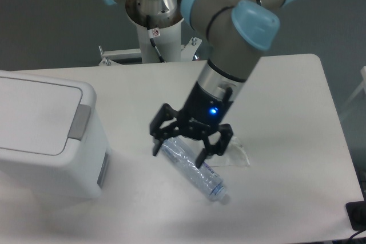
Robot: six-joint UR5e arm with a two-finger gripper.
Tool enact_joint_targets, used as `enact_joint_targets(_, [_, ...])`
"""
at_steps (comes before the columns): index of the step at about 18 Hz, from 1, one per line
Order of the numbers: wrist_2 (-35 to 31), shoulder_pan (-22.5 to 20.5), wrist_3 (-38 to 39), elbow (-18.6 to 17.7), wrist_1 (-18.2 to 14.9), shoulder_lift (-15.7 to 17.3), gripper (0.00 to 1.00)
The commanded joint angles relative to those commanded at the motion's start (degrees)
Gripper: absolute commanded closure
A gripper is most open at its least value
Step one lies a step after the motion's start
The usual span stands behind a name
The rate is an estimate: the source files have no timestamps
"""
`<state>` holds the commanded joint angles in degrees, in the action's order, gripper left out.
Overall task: Open the trash can
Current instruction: 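Swing the gripper over the water bottle toward the trash can lid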
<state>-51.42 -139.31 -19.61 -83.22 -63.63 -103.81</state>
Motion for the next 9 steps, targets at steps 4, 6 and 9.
enact_joint_targets(4, [-0.1,3.3,-0.1,-3.0,0.3,2.6,0.0])
enact_joint_targets(6, [-0.2,4.5,0.0,-3.3,0.4,3.5,0.0])
enact_joint_targets(9, [-0.2,4.7,-0.1,-4.8,0.4,4.6,0.0])
